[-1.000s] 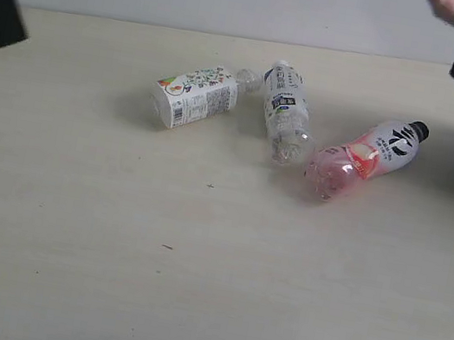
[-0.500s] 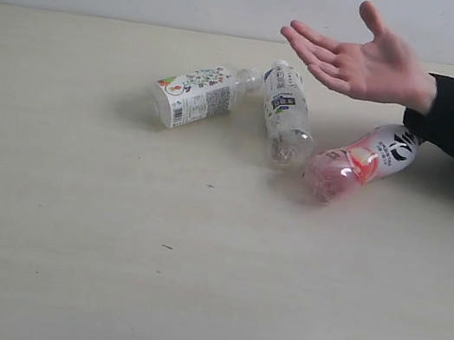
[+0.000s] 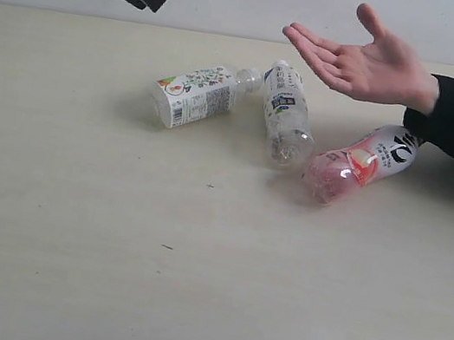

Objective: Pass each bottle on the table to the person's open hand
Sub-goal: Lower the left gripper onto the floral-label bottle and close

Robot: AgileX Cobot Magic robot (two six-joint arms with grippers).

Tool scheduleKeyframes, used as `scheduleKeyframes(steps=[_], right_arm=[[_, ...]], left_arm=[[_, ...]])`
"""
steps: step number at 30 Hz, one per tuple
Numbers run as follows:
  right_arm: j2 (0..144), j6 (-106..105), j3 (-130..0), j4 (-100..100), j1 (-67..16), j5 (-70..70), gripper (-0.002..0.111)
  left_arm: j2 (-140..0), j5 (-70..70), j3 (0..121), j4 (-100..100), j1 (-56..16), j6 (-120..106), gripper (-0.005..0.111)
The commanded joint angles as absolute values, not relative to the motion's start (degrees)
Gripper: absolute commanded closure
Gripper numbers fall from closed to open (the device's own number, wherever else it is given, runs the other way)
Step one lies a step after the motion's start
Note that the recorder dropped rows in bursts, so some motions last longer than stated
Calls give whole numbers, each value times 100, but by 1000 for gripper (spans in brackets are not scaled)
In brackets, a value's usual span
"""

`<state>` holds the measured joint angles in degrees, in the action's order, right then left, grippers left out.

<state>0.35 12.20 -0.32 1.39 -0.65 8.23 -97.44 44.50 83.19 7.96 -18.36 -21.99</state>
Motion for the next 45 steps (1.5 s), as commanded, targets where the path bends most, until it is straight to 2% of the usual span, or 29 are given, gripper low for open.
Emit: scheduleKeyframes(steps=[1,11,13,15,20,23,30,45], right_arm=[[0,1207,0,143,-73,760,108],[0,1207,0,143,-73,760,108],[0,1207,0,143,-73,760,108],[0,1207,0,143,-73,760,108],[0,1207,0,143,-73,760,108],[0,1207,0,143,-73,760,108],[0,1207,0,143,-73,760,108],[0,1207,0,143,-73,760,108]], left_arm=[[-10539,5334,9381,303,-1817,-2189,107],[-12525,6755,11798,56,-1829,-2514,107],[-12732,6755,12058,68,-1829,-2491,102],[-12865,6769,12176,77,-1829,-2491,88],[-13002,6696,12196,105,-1943,-2597,29],[-13062,6692,12196,105,-2085,-2815,3],[-13257,6402,12196,-75,-2466,-3037,2],[-13660,5468,12196,-254,-2373,-2959,2]])
